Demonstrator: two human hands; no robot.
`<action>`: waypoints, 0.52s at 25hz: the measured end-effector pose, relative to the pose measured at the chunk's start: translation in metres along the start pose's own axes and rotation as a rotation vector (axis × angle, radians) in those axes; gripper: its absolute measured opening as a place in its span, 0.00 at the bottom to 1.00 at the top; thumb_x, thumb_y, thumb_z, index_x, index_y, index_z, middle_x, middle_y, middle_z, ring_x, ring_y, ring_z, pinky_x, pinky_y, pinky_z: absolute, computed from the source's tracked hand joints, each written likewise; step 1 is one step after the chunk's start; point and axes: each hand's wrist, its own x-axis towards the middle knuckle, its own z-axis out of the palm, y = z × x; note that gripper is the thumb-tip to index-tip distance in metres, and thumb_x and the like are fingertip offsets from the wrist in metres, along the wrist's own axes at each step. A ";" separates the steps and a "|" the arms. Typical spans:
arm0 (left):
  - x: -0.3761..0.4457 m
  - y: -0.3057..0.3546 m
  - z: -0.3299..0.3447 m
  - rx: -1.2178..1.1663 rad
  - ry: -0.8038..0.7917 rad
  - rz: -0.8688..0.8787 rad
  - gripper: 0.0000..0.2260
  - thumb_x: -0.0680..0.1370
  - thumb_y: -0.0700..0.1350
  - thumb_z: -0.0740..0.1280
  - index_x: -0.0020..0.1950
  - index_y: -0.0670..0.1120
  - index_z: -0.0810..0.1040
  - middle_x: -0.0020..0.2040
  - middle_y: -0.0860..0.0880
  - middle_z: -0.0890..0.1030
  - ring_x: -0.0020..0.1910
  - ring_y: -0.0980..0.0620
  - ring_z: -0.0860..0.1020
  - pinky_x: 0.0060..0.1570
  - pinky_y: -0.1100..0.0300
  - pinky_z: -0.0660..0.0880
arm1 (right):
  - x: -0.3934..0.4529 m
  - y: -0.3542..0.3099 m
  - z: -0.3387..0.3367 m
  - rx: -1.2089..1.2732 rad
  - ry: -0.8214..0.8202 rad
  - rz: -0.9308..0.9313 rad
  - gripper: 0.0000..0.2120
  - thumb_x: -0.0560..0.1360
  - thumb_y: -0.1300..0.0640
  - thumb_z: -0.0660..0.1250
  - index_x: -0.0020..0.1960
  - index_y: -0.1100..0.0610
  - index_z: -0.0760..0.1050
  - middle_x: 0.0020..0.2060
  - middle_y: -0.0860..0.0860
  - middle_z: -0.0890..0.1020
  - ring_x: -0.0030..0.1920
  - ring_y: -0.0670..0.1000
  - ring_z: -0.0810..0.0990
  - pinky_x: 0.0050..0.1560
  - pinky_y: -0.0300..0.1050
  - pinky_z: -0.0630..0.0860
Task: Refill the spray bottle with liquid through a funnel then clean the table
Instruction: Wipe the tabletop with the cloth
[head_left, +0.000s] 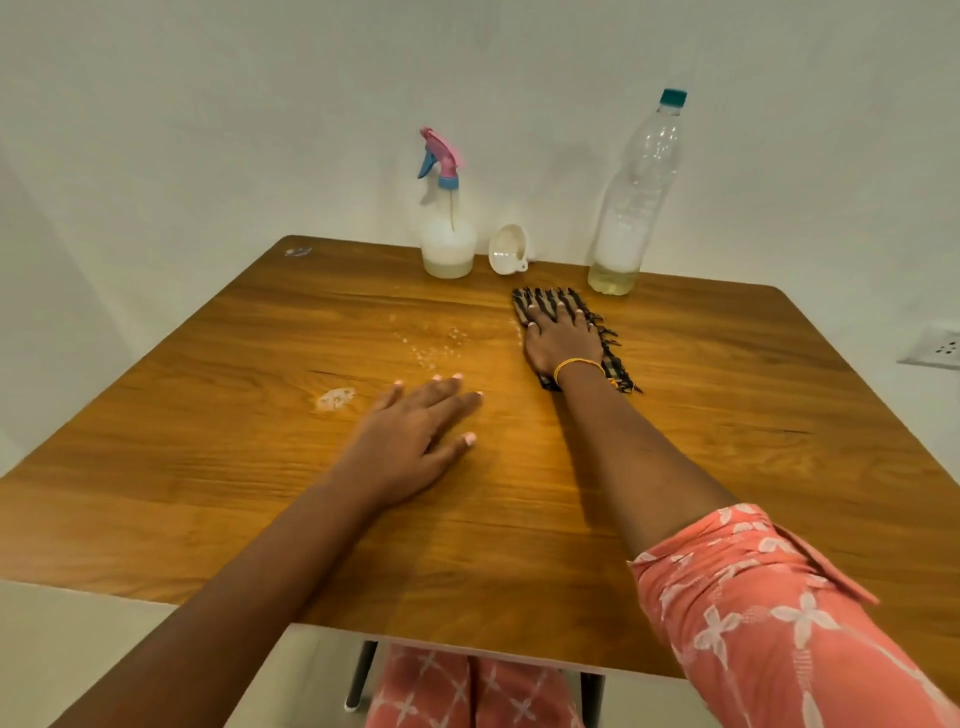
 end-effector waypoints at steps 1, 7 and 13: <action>-0.009 -0.014 -0.009 -0.024 0.035 -0.048 0.27 0.77 0.66 0.47 0.75 0.62 0.54 0.78 0.56 0.54 0.76 0.55 0.53 0.75 0.49 0.50 | 0.001 -0.001 0.000 -0.003 -0.002 -0.021 0.24 0.81 0.45 0.45 0.76 0.44 0.53 0.78 0.54 0.53 0.77 0.60 0.49 0.75 0.58 0.49; -0.064 -0.155 -0.045 0.007 -0.078 -0.340 0.37 0.69 0.73 0.42 0.75 0.59 0.52 0.78 0.51 0.56 0.76 0.49 0.57 0.73 0.45 0.56 | 0.002 -0.054 0.011 0.000 -0.016 -0.185 0.24 0.81 0.44 0.45 0.76 0.44 0.53 0.77 0.53 0.54 0.77 0.59 0.50 0.75 0.57 0.49; -0.073 -0.199 -0.035 -0.089 0.006 -0.370 0.24 0.80 0.60 0.48 0.76 0.58 0.52 0.77 0.54 0.56 0.76 0.54 0.53 0.74 0.50 0.48 | 0.008 -0.122 0.023 -0.016 -0.078 -0.419 0.23 0.81 0.45 0.44 0.76 0.43 0.54 0.78 0.51 0.53 0.77 0.58 0.51 0.76 0.57 0.50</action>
